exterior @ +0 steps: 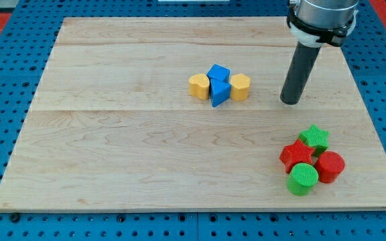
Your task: Separate the yellow blocks and blue blocks
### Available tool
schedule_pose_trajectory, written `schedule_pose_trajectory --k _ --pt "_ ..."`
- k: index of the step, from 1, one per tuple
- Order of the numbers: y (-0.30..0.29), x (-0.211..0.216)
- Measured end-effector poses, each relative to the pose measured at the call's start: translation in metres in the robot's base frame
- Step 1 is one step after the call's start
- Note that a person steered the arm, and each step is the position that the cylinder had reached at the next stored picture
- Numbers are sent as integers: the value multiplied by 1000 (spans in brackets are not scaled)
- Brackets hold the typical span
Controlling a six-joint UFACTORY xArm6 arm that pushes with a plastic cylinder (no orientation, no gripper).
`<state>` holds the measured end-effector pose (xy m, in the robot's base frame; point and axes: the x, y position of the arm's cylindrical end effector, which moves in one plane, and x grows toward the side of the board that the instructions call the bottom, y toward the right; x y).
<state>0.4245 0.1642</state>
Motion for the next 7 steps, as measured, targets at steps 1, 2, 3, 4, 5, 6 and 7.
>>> schedule_pose_trajectory --k 1,2,3,4,5,6,7 --pt "-1 0" --pt "-3 0" --pt "-46 2" --pt "-86 -16" --pt "-109 -70" --pt "-136 -59" --pt "-151 -43"
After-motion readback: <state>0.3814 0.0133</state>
